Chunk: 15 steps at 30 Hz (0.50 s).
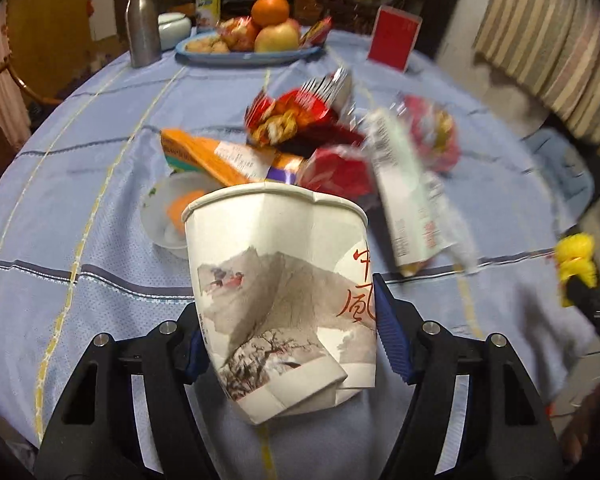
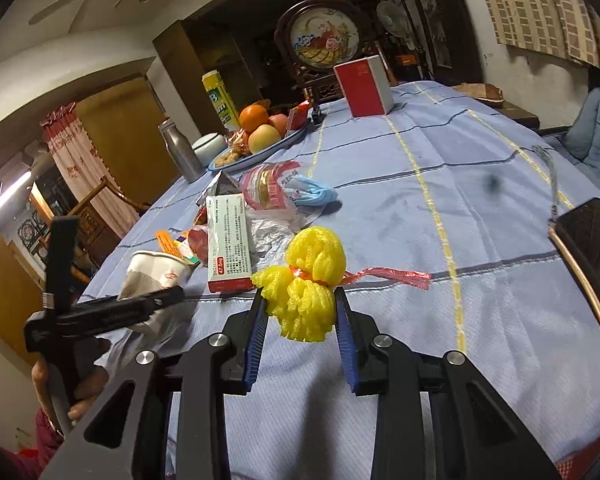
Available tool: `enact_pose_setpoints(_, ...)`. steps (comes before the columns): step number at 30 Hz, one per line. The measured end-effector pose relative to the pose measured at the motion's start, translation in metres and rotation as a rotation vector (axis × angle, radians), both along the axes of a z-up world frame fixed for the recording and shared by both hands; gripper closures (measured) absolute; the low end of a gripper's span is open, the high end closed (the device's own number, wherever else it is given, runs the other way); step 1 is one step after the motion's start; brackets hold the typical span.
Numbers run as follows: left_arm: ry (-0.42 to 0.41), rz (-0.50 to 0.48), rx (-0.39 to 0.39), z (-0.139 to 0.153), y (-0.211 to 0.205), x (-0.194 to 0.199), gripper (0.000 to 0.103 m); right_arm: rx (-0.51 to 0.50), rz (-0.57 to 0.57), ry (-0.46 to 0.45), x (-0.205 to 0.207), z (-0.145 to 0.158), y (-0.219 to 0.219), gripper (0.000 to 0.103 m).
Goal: Collect trash
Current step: 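Carry the cup and tassel to the red wastebasket and release both tools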
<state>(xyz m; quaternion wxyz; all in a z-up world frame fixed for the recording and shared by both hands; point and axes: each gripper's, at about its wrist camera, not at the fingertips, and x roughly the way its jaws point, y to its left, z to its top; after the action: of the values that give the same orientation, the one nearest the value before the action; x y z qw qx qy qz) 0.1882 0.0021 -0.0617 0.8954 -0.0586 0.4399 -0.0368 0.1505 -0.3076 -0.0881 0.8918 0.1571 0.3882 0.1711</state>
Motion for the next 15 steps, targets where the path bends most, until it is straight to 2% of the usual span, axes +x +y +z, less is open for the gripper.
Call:
enact_pose_setpoints(7, -0.088, -0.101, -0.029, 0.035, -0.026, -0.030, 0.036, 0.011, -0.046, -0.061, -0.032, 0.022, -0.022, 0.070)
enact_pose_setpoints(15, -0.133, -0.212, -0.037, 0.051, -0.066, -0.057, 0.036, 0.002, -0.130, -0.117, -0.085, 0.042, -0.061, 0.070)
